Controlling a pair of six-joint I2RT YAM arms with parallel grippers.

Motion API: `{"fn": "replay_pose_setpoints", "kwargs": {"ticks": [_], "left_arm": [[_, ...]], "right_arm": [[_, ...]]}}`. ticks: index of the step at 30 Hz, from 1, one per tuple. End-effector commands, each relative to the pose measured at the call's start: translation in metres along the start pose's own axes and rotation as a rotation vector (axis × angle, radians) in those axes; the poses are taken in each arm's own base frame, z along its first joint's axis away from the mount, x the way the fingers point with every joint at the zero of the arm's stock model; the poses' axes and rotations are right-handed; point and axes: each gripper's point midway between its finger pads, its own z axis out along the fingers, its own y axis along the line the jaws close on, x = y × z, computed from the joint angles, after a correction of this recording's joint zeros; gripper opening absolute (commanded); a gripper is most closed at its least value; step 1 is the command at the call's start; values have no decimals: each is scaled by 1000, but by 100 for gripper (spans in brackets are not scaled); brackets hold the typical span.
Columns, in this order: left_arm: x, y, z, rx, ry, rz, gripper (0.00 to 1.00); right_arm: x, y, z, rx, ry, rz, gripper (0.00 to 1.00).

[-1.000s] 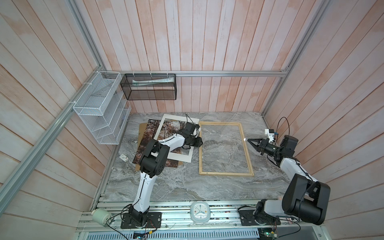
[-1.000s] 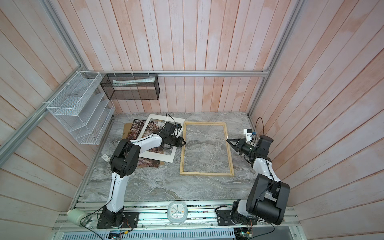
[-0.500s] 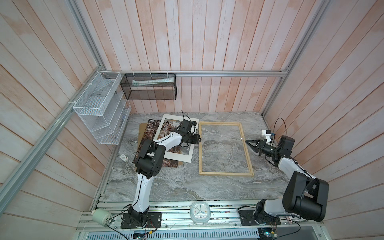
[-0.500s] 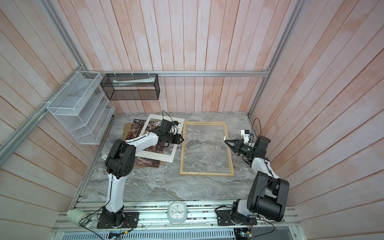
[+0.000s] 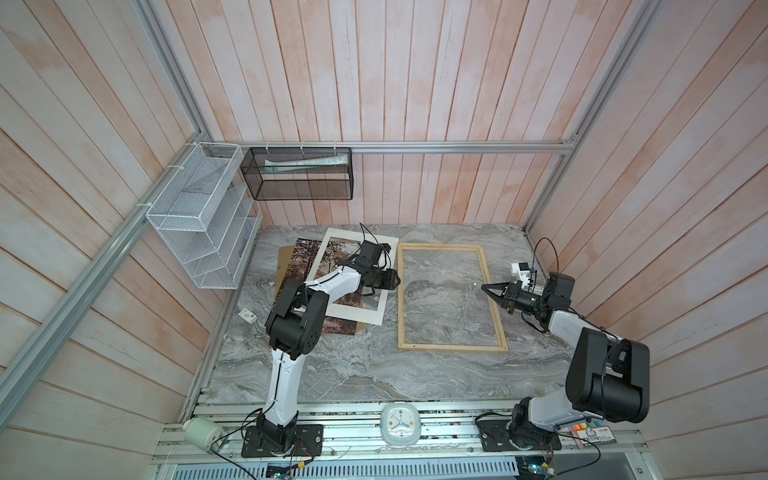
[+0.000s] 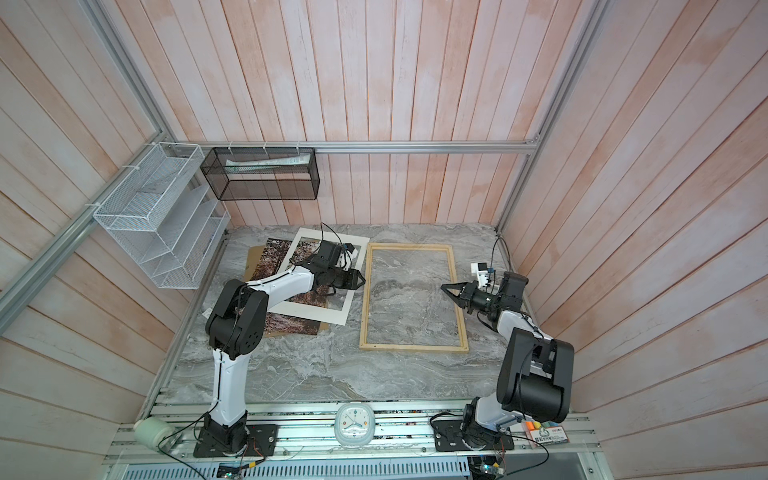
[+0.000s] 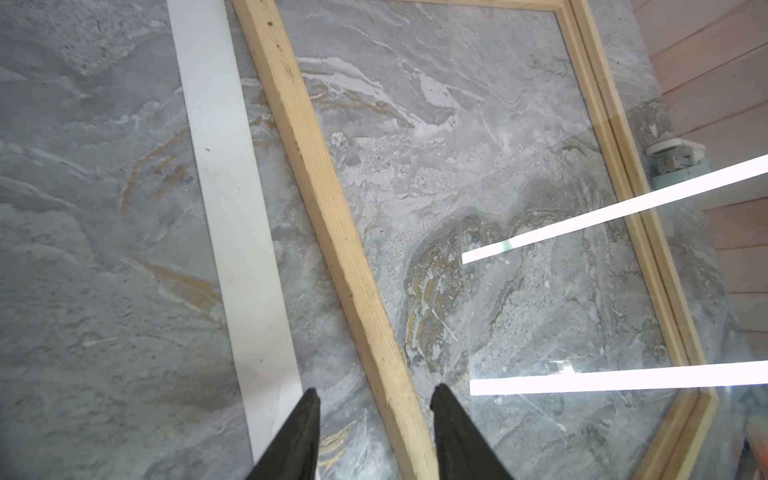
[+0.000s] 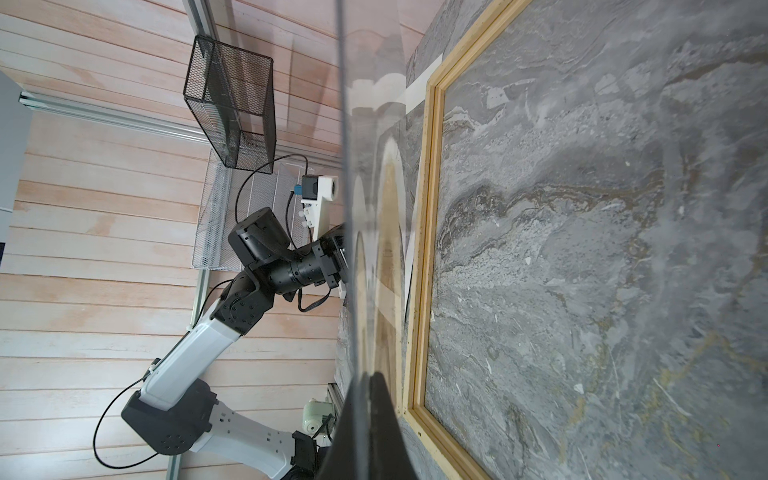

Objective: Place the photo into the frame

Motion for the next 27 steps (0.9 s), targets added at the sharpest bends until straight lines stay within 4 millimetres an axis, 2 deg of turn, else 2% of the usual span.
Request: {"fn": "replay_pose_setpoints", "kwargs": {"ticks": [1,5,10,15,18,27], "left_arm": [[-8,-11,-12,42,-36,-14,46],[-2,-14,-10,58,-25,-28,46],[0,-19,-10,63,-18,-25,47],[0,-23,-16,58,-26,-13,47],[3,-23,-20,57,-33,-15,47],[9,-26,-19,57,-35,-23,47]], "right_arm": [[-9,14,4,-53,29,-96,0],[-19,21,7,-81,61,-154,0],[-43,30,10,-109,82,-258,0],[-64,15,19,-102,133,-297,0],[-70,9,22,-124,157,-304,0],[-81,19,19,-135,185,-340,0]]}}
